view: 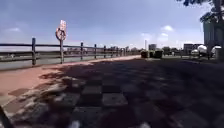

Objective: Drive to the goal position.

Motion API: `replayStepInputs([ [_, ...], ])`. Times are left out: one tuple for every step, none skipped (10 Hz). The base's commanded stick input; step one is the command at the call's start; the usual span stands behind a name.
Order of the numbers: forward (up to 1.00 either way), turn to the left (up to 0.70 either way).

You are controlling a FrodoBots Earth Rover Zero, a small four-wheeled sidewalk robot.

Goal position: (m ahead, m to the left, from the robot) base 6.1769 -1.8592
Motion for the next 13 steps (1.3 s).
replayStepInputs([
  [0.70, -0.35],
  [0.70, -0.35],
  [0.70, -0.07],
  [0.70, 0.00],
  [0.70, 0.00],
  [0.70, 0.00],
  [0.70, 0.00],
  [0.70, 0.00],
  [0.70, 0.00],
  [0.70, 0.00],
  [0.70, 0.00],
  [0.70, 0.00],
  [0.70, 0.00],
])
